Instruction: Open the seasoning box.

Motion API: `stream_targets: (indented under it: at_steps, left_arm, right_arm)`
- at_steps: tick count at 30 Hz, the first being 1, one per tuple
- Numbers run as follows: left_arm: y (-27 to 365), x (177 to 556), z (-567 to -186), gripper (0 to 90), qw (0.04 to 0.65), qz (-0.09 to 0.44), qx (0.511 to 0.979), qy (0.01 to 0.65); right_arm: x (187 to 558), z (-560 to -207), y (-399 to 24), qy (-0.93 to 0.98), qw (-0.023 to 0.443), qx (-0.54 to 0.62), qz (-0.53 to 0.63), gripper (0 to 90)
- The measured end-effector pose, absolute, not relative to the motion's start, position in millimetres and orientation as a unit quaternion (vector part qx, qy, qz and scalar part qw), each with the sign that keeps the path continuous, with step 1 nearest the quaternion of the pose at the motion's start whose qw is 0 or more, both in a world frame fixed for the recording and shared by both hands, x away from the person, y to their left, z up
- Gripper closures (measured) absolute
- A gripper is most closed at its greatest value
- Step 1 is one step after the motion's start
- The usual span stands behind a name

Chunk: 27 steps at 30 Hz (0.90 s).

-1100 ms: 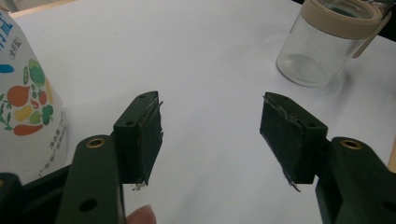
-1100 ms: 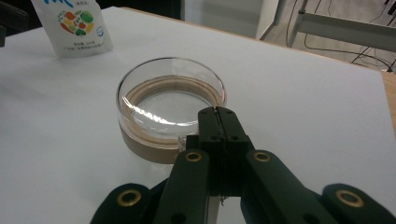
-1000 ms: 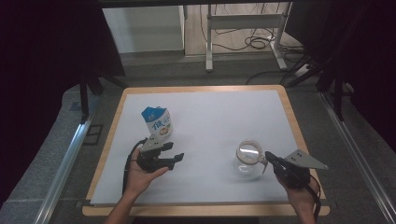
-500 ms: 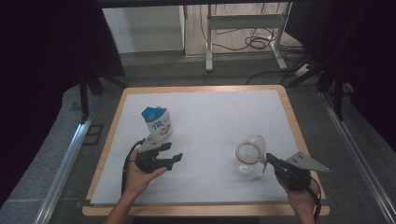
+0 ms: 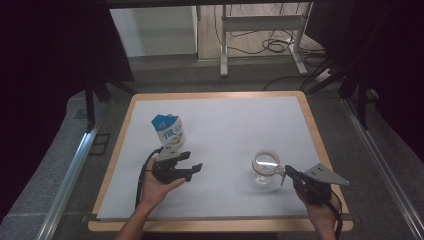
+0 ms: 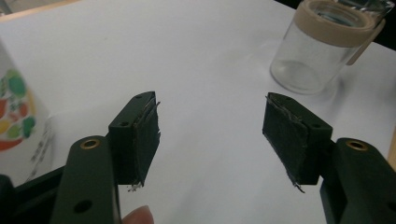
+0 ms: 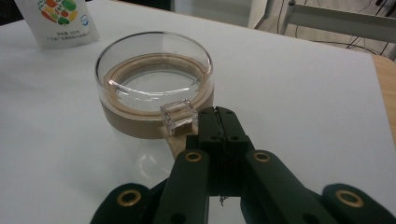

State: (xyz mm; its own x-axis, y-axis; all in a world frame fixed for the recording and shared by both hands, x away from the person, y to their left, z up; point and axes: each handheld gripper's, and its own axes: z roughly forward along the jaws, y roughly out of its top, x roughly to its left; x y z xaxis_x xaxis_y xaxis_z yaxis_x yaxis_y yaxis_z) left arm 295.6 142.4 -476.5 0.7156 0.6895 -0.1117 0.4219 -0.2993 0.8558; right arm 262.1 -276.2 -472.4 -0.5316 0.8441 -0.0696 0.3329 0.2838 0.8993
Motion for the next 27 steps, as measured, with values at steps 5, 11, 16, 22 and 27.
stream_targets:
  at_steps: [5, 11, 16, 22, 27]
  left_arm:
    - [137, 296, -475, 36.2, 0.477, 0.14, 0.796, 0.344]
    - [128, 298, -474, 36.2, 0.476, 0.137, 0.799, 0.341]
    - [124, 300, -475, 36.2, 0.475, 0.134, 0.801, 0.338]
    - [121, 301, -475, 36.1, 0.475, 0.132, 0.803, 0.335]
    - [118, 300, -474, 36.1, 0.474, 0.132, 0.804, 0.333]
  right_arm:
    - [257, -460, -278, 0.736, 0.302, 0.387, 0.467, 90.0]
    - [258, -457, -267, 0.746, 0.293, 0.37, 0.469, 90.0]
    - [260, -460, -267, 0.749, 0.29, 0.37, 0.467, 90.0]
    - [258, -461, -268, 0.749, 0.29, 0.371, 0.466, 90.0]
    - [257, -461, -268, 0.75, 0.292, 0.371, 0.463, 90.0]
